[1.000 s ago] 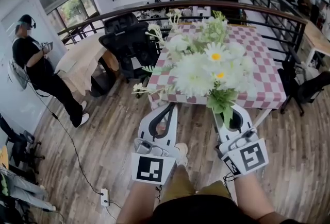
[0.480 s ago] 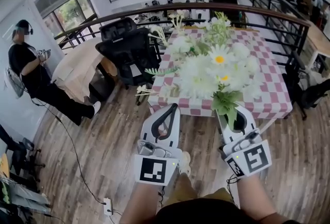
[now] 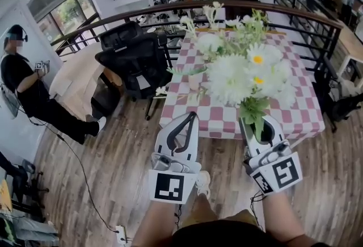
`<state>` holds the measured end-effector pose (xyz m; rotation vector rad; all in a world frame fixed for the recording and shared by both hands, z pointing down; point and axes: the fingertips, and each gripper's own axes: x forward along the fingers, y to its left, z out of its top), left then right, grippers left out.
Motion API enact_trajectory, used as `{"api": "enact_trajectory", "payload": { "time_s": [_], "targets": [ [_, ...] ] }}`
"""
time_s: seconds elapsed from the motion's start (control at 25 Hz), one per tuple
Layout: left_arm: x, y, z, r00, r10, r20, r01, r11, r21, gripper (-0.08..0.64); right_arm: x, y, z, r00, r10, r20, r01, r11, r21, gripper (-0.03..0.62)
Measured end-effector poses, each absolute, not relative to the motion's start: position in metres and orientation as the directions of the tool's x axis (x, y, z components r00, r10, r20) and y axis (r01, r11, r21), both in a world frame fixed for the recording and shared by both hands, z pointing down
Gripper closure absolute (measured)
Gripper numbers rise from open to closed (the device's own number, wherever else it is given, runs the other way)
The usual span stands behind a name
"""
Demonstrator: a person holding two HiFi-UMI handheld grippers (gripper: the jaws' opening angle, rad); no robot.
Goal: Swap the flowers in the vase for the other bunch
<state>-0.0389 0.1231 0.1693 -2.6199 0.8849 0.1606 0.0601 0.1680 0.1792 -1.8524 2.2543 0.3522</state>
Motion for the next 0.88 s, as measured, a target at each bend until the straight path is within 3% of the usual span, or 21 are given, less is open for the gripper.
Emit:
{"api": "enact_trajectory", "payload": {
  "time_s": [0.88],
  "targets": [
    [-0.017, -0.083, 0.169, 0.848, -0.502, -0.168, -0.527, -0.771, -0.358, 0.552, 0.064, -0.036, 0.179, -0.163, -0.953, -0.256, -0.987, 0.154, 0.053, 0.535]
  ]
}}
